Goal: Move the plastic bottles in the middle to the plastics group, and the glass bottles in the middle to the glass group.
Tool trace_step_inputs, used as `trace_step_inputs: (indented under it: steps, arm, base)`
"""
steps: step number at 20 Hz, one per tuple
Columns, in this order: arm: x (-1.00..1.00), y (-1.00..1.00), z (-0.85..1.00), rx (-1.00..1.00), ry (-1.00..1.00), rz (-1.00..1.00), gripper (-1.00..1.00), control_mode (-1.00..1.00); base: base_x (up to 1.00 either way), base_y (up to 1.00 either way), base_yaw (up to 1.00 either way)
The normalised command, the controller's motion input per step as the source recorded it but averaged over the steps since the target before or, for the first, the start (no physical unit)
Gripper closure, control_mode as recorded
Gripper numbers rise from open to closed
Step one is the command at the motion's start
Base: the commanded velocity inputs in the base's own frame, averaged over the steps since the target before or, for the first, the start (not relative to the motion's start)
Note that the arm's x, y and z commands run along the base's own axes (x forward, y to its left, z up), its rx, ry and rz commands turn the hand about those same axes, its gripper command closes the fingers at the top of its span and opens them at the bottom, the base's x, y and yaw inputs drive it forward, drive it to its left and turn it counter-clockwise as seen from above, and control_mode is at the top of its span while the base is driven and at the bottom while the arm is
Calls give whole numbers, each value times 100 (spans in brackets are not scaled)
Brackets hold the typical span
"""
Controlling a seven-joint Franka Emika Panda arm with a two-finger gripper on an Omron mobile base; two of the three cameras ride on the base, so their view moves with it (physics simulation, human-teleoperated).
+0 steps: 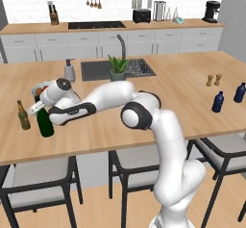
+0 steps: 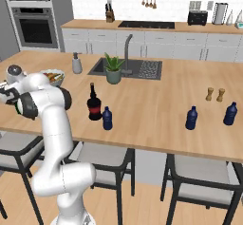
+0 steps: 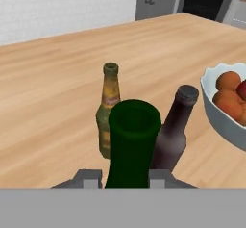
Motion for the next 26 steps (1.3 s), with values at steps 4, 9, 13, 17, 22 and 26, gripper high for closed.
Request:
trace_step_inputs:
  steps: [4,9,13,17,22,26]
  arm:
    - [-22,-21,-47,0,-11,0,100,-100]
    - [-6,-6,-44,0,-7,-2,100,-100]
    - [1,17,-38,0,2,-7,-100,-100]
    - [0,23,-7,0,3,-5,-100,-100]
    - [-10,1,7,0,1,-7,-100,-100]
    - [-12,-1,24,0,0,-6,-100,-100]
  base:
    - [0,0,0]
    - [0,0,0]
    - [0,0,0]
    - [0,0,0]
    - [0,0,0]
    - [0,0,0]
